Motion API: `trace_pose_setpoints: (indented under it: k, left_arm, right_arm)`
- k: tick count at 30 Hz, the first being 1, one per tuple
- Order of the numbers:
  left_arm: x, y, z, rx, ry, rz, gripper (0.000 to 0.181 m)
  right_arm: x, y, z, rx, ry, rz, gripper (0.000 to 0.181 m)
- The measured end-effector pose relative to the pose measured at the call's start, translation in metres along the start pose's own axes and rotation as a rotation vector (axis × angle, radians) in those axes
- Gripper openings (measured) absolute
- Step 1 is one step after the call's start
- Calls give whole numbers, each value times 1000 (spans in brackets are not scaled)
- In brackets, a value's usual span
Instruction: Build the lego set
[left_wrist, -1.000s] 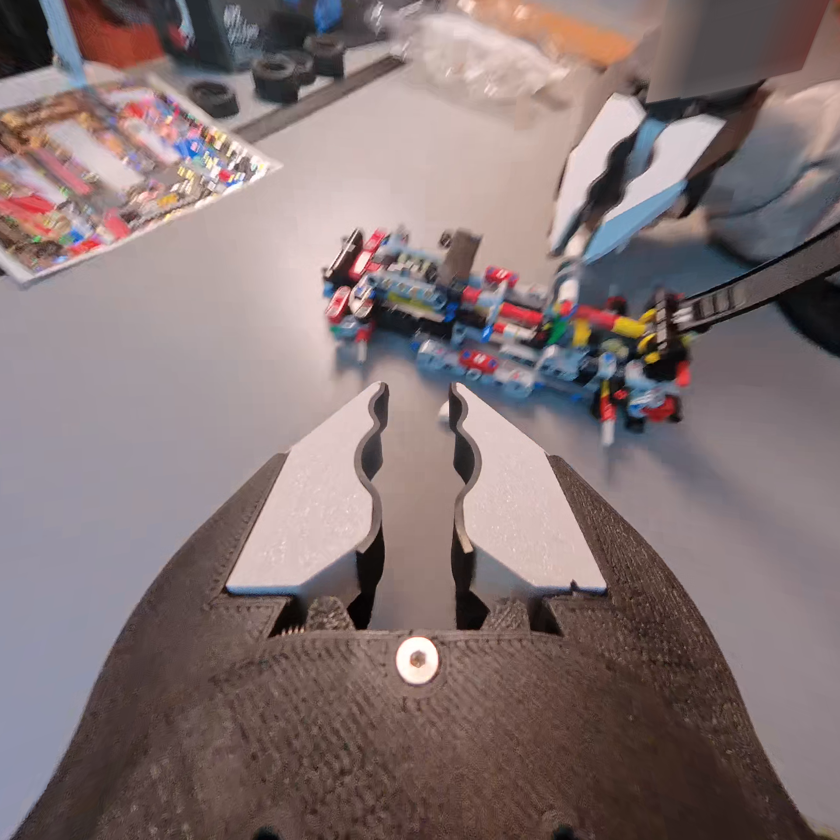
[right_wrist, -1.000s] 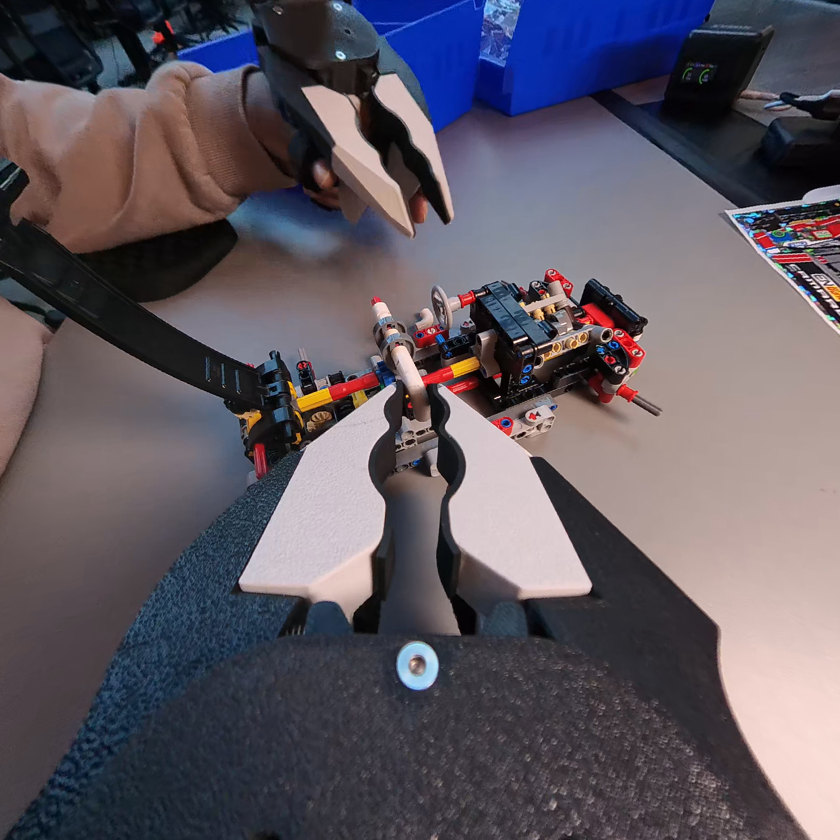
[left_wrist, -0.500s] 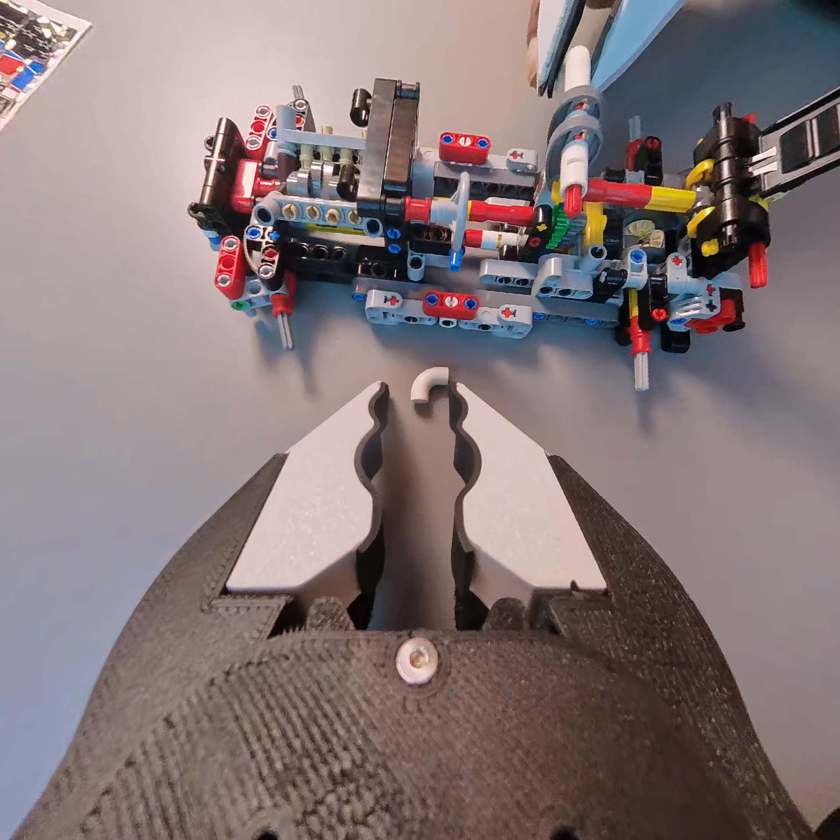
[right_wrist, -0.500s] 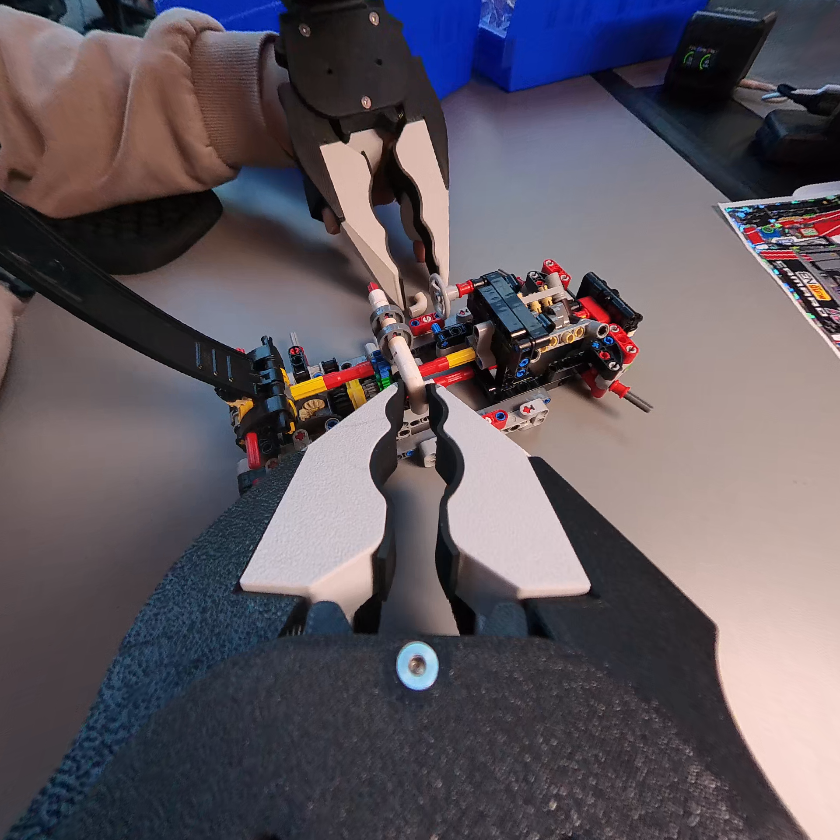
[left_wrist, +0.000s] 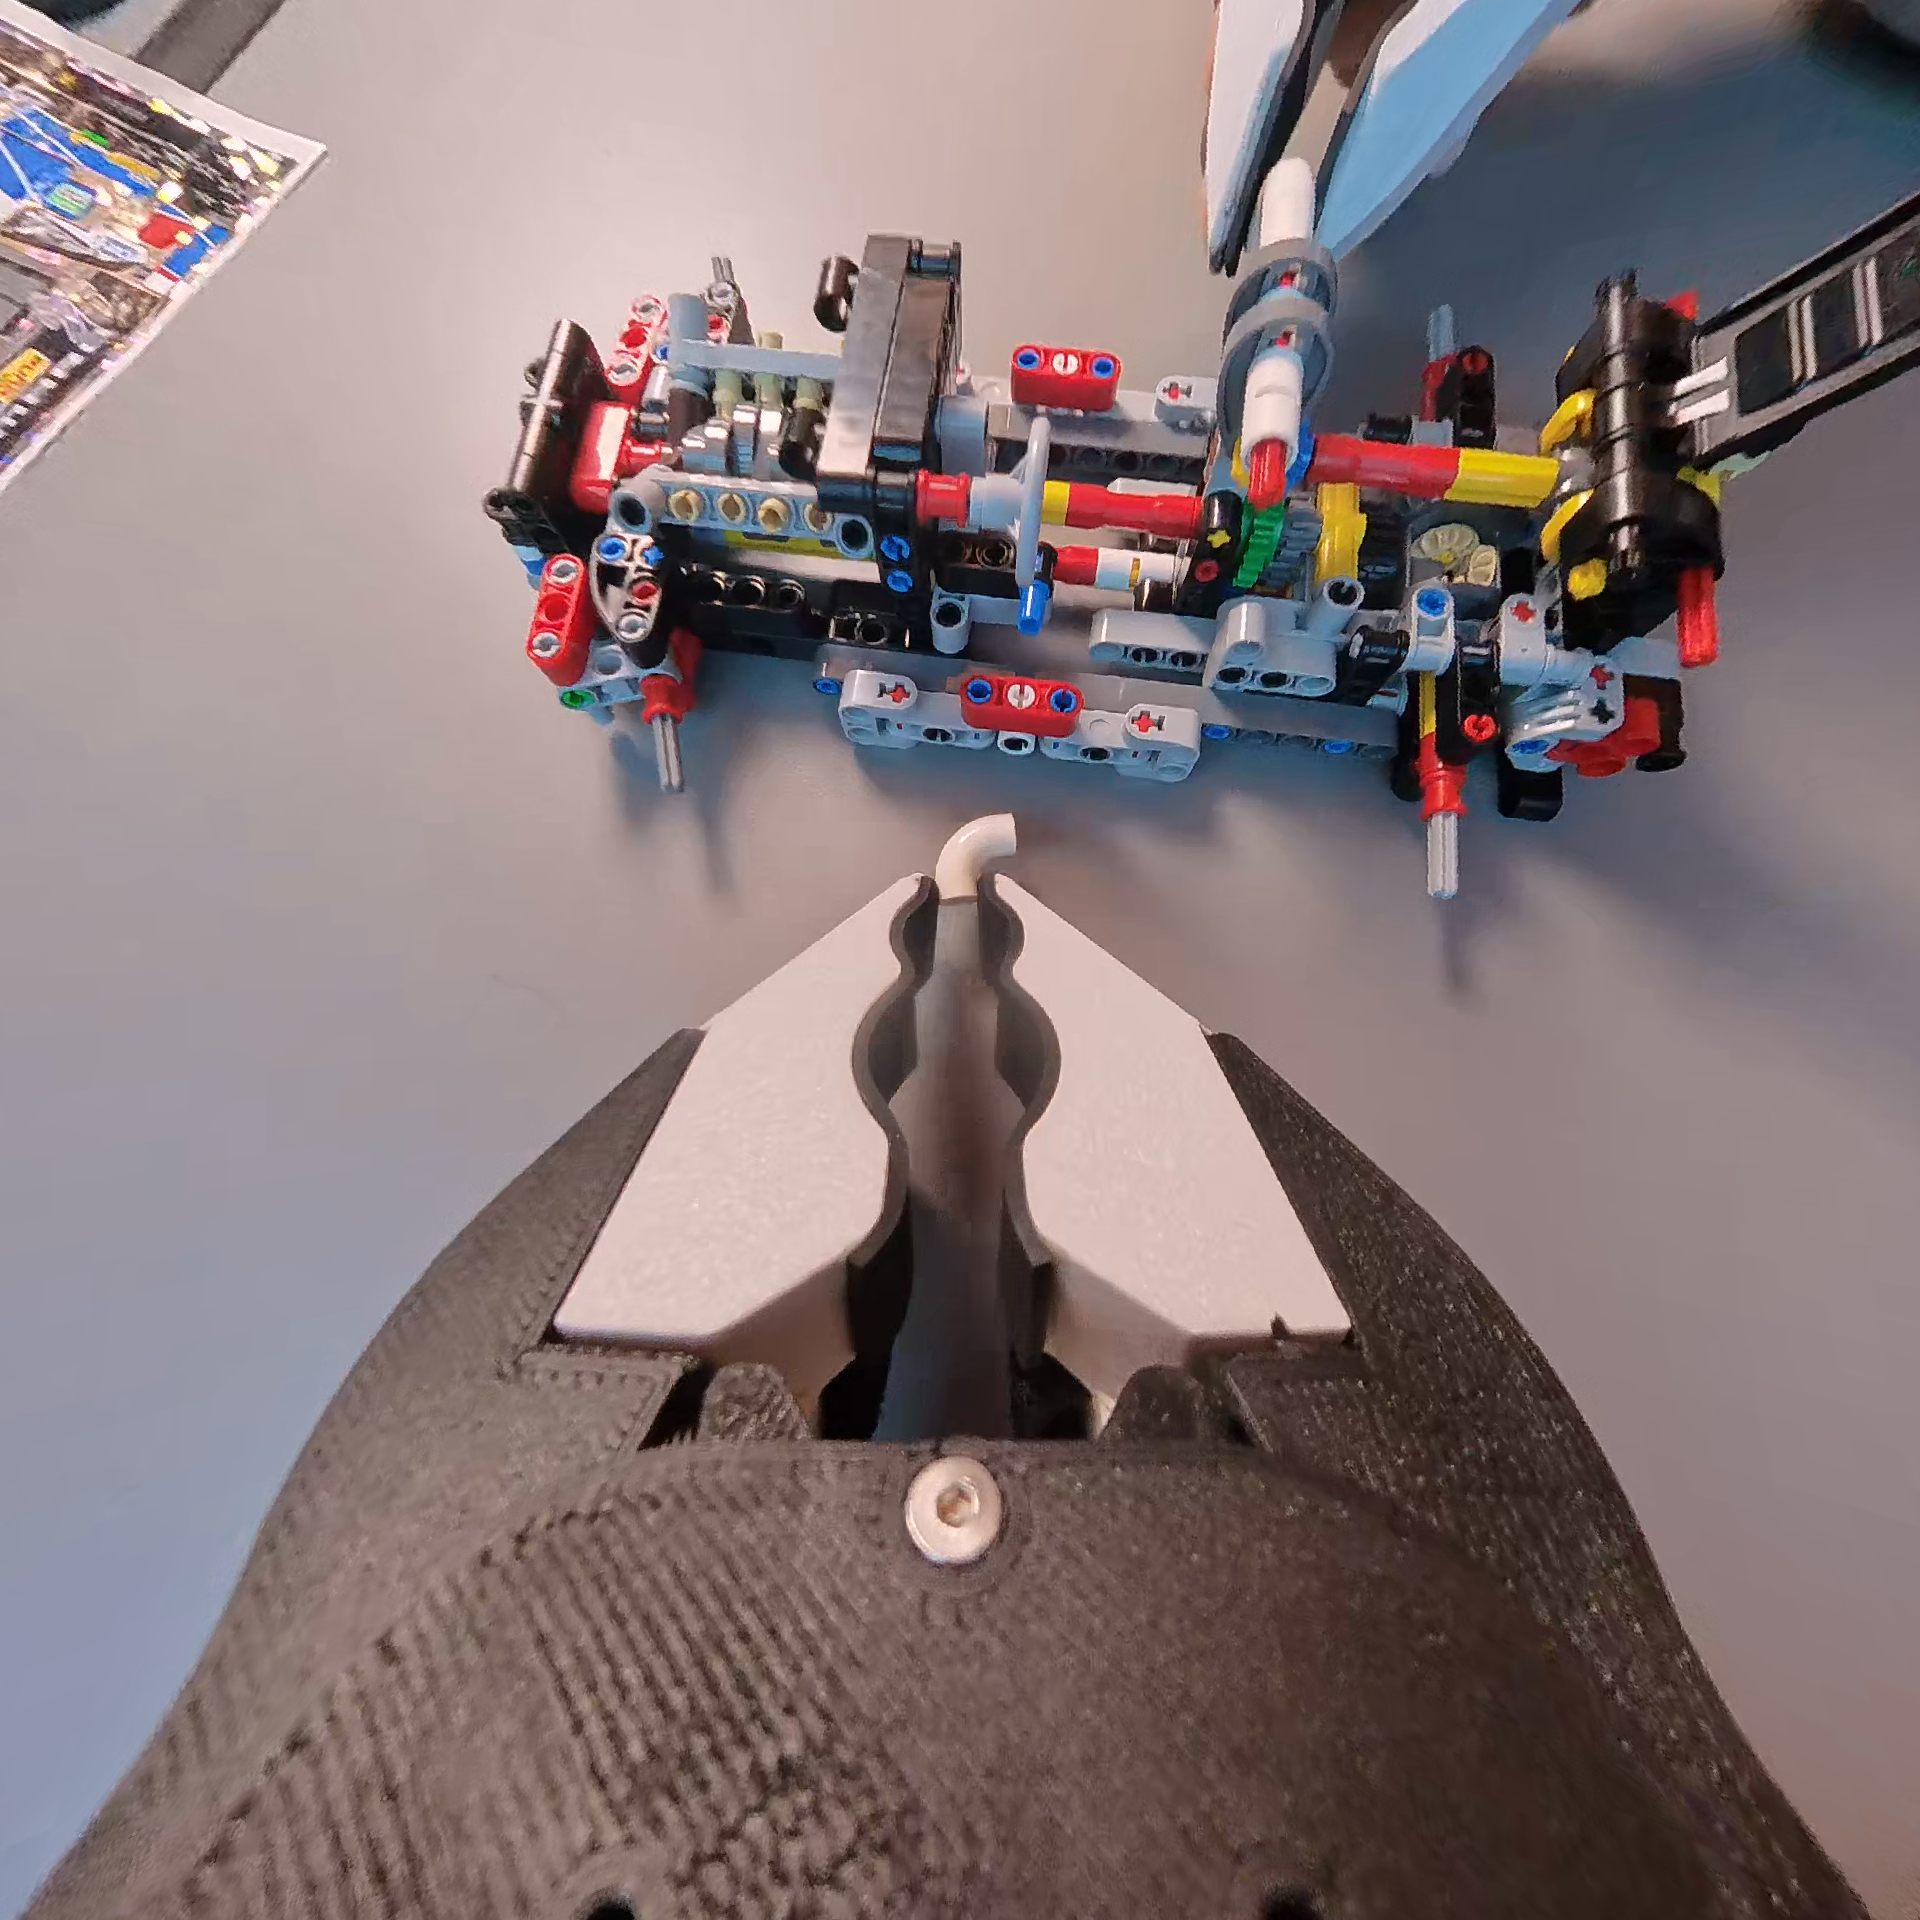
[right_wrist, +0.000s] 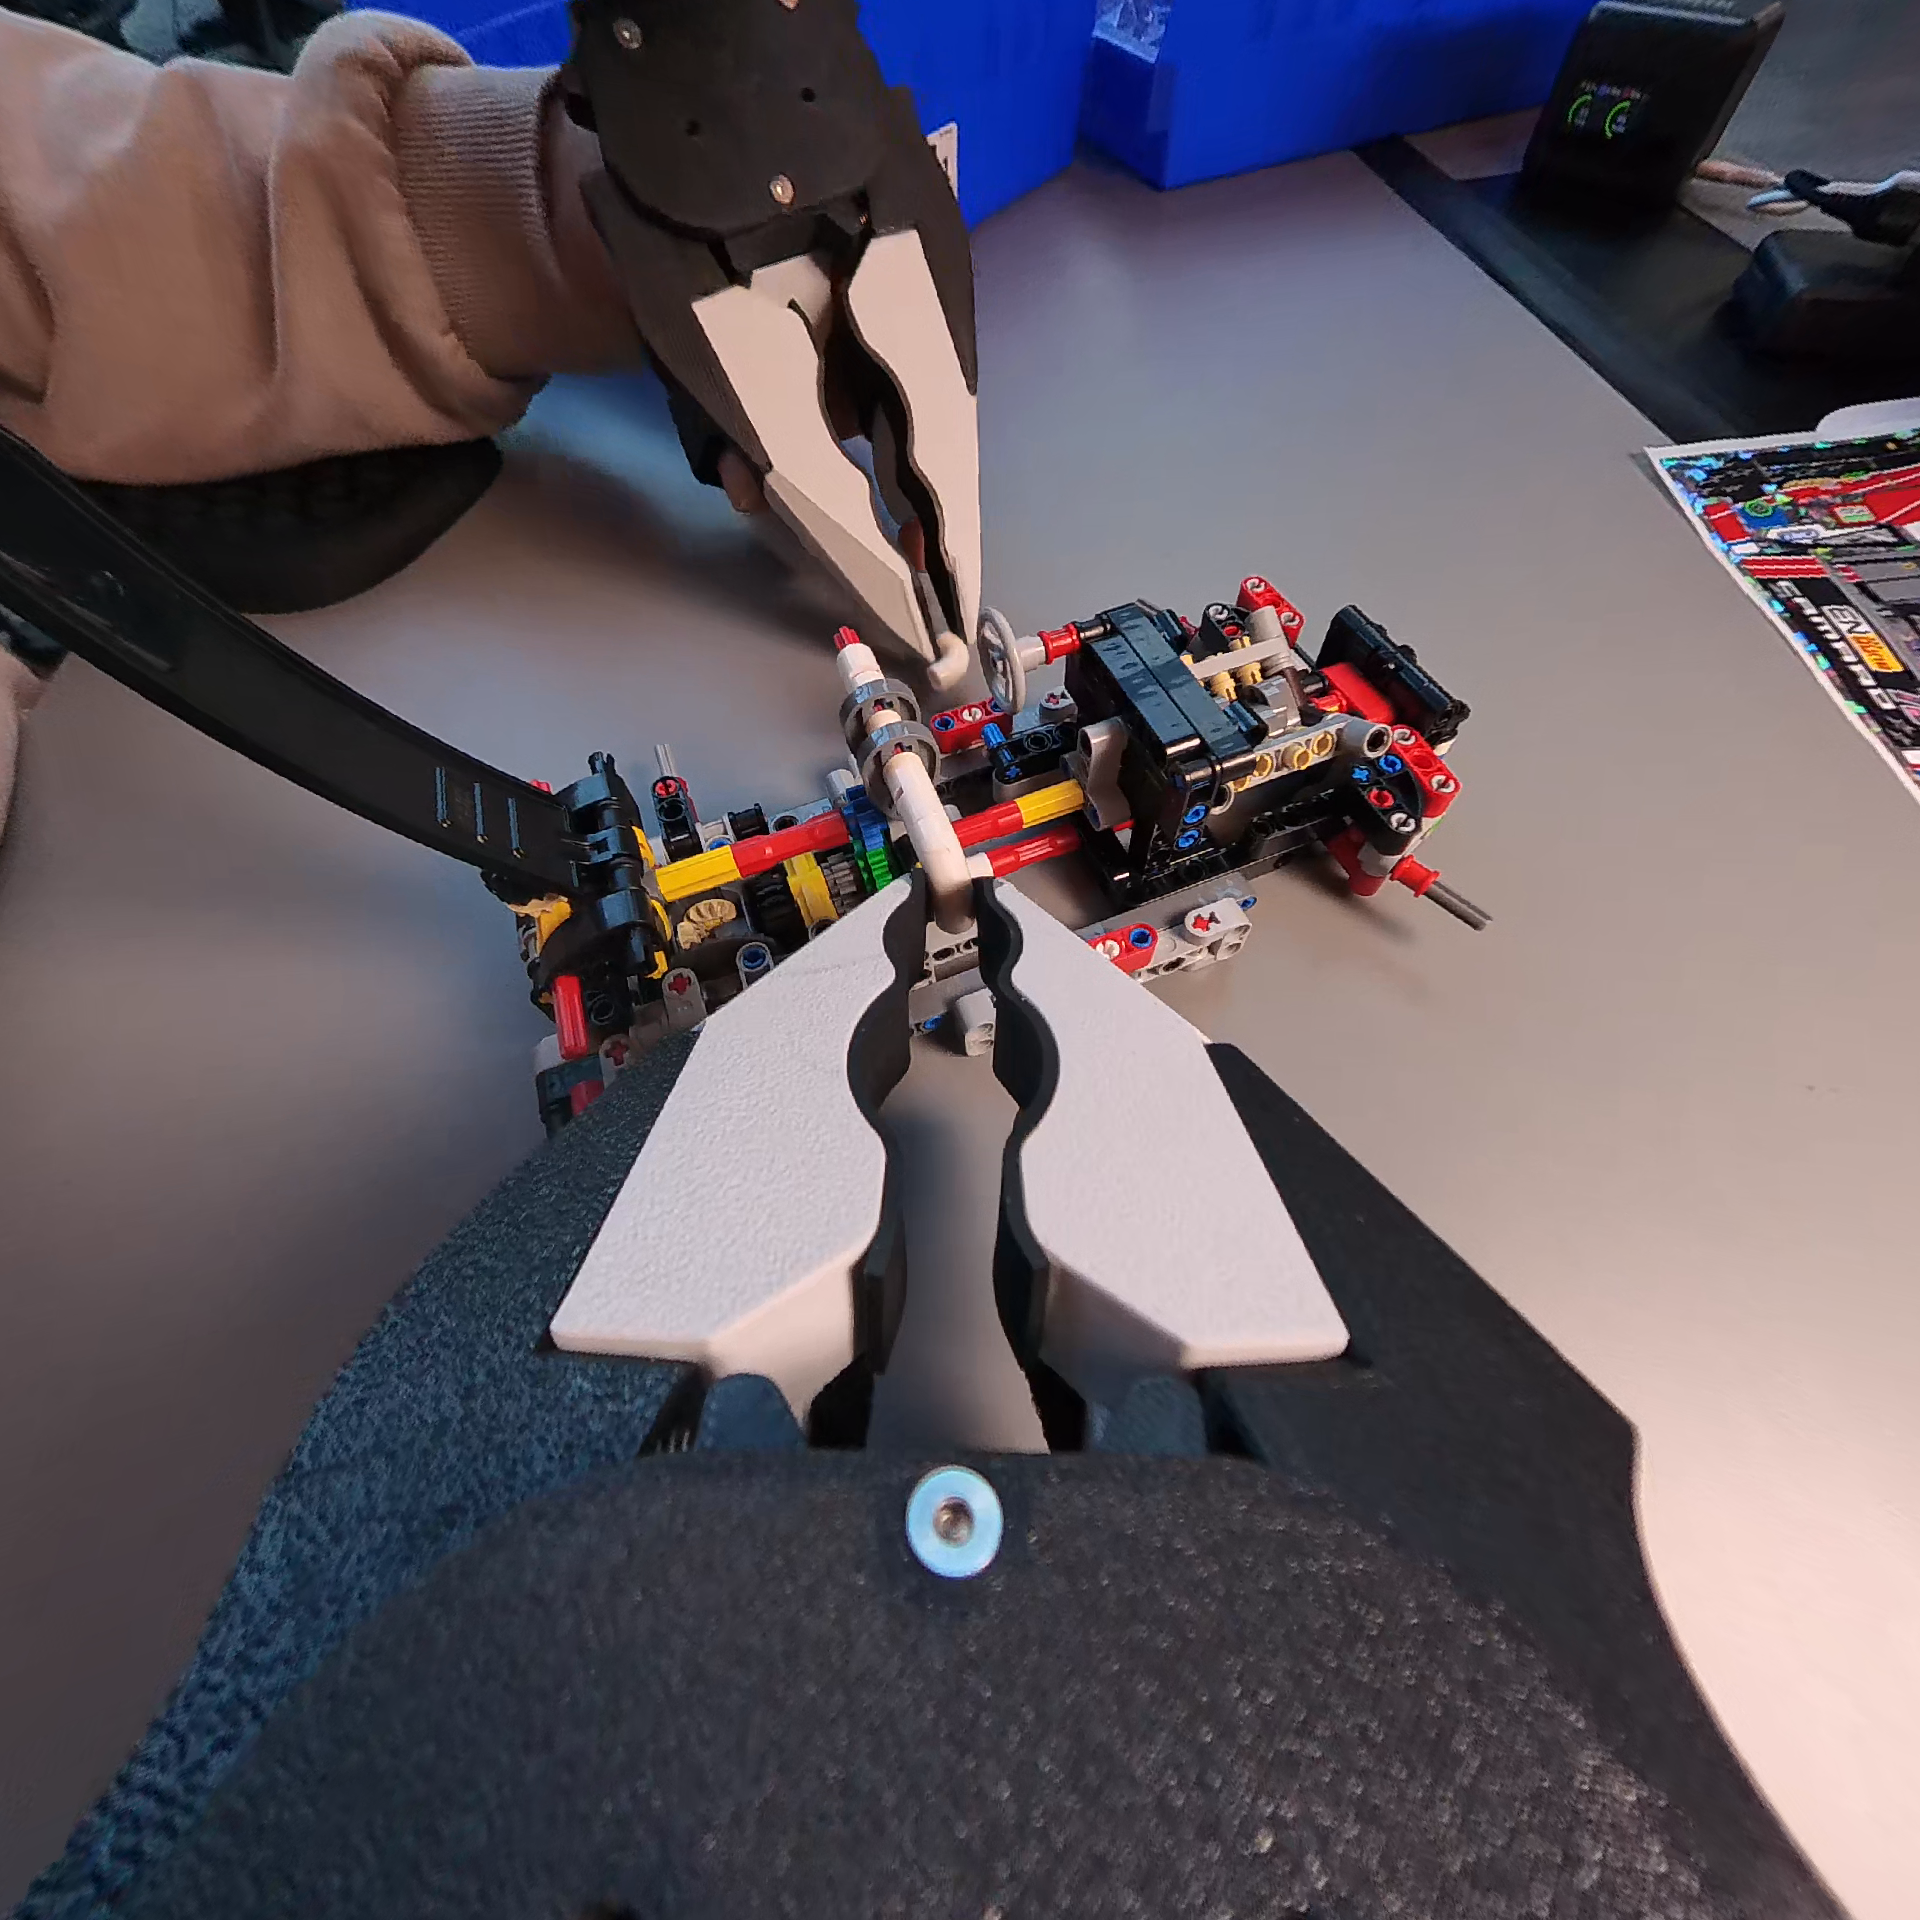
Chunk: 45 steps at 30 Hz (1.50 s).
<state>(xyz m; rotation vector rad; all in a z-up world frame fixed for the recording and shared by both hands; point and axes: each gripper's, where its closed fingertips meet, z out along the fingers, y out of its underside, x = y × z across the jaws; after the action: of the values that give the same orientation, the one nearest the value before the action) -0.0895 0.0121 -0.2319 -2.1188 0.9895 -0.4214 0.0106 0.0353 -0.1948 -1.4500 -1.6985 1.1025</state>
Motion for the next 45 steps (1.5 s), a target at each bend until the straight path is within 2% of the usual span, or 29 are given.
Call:
trace_pose_setpoints:
  k: [11, 15, 19, 22, 26, 32, 37, 42, 45]
  left_arm:
    - [9, -66, -41, 454, -64, -80, 5]
    - [15, -81, -47, 530, -112, -45, 5]
    - [19, -102, -60, 626, -227, 26, 5]
    - [24, -113, -66, 667, -327, 110, 6]
    - [28, -122, -66, 692, -422, 162, 6]
    - [31, -126, -64, 675, -495, 236, 6]
    - [34, -123, -58, 659, -418, 215, 6]
    - [47, -113, -52, 646, -92, 58, 23]
    - [53, -107, -52, 632, 63, -6, 21]
  right_arm:
    - [2, -1, -10, -18, 0, 3, 8]
    - [-4, -30, -32, 27, 11, -12, 14]
    - [-9, -81, -35, 194, 66, 40, 22]
    - [-19, -107, -21, 279, 27, 115, 27]
    - [-25, -116, -2, 299, -87, 267, 27]
    - [-20, -114, 2, 329, -91, 322, 6]
    - [-22, -107, 3, 281, -87, 269, 5]
    - [-26, -92, 2, 131, -76, 81, 5]
    - [-34, -81, 4, 40, -111, -56, 5]
